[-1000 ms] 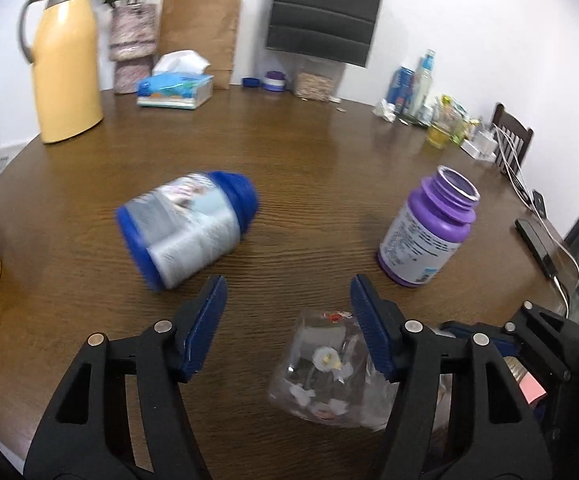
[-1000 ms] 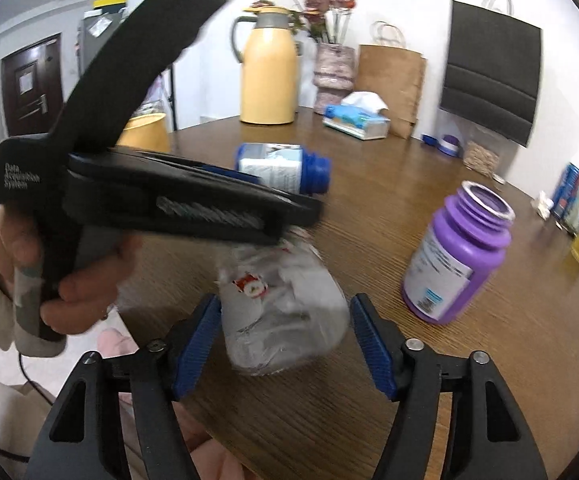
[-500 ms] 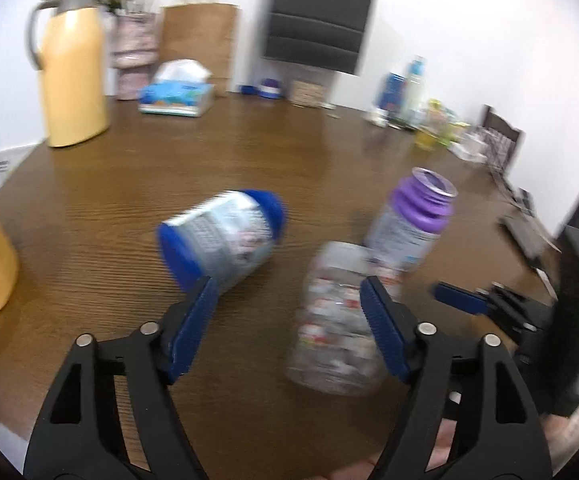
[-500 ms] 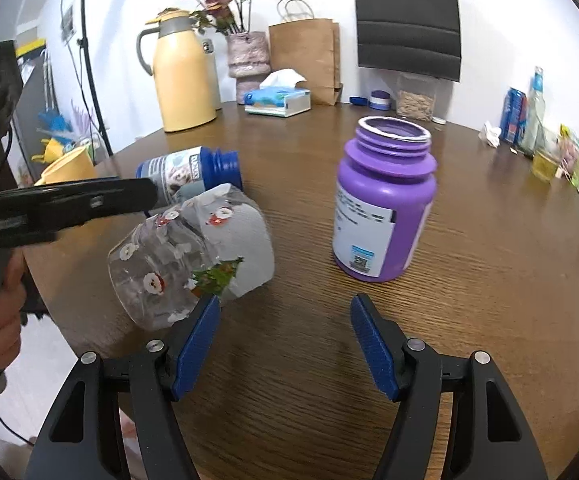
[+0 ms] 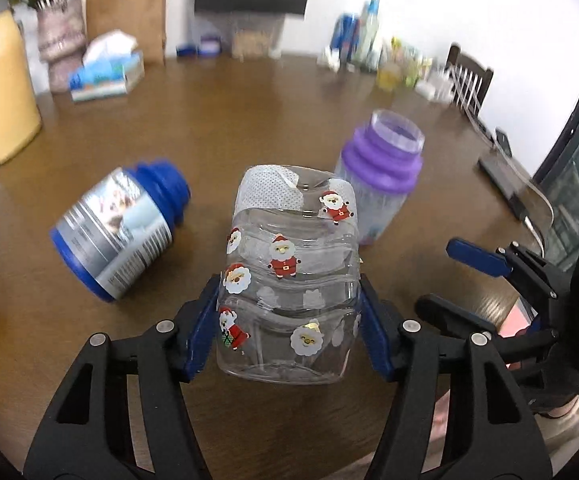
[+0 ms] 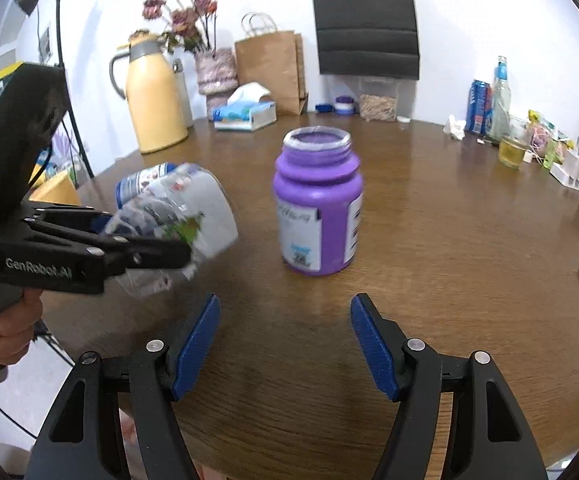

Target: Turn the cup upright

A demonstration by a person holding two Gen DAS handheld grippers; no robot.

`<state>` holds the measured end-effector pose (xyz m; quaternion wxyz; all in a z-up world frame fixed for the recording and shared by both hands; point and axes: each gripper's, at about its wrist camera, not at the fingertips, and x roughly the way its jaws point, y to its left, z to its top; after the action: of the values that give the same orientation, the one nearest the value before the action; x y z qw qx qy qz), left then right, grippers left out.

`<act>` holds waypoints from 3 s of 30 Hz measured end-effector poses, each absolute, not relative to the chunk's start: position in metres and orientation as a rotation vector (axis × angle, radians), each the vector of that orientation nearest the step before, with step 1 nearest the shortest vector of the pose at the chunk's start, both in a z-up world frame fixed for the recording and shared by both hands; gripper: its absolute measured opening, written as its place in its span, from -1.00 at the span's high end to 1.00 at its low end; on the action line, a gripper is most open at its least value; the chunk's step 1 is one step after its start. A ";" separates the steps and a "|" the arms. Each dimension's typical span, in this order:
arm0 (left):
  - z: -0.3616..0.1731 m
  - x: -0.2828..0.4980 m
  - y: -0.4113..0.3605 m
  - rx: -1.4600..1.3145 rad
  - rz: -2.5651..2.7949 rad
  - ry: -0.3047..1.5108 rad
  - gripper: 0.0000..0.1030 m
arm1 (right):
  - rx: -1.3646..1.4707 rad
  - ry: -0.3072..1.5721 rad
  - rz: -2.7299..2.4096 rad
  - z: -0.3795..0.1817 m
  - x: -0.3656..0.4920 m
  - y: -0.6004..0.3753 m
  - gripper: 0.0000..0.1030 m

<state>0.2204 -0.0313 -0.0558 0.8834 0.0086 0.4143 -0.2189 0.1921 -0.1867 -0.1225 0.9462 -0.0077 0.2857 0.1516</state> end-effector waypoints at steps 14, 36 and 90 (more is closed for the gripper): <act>0.044 0.240 -0.001 0.009 -0.310 0.355 -0.16 | 0.169 0.383 0.733 0.043 0.259 -0.162 -0.66; 0.031 0.310 0.015 -0.110 -0.342 0.318 -0.17 | 0.337 0.534 0.961 0.029 0.396 -0.113 -0.30; -0.064 0.232 -0.018 0.121 -0.310 0.637 -1.00 | -0.058 0.569 0.643 -0.085 0.281 -0.146 -0.54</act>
<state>0.2322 -0.0184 -0.0636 0.9361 0.0592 0.3118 -0.1515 0.2811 -0.1458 -0.0849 0.9089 -0.0279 0.2757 0.3116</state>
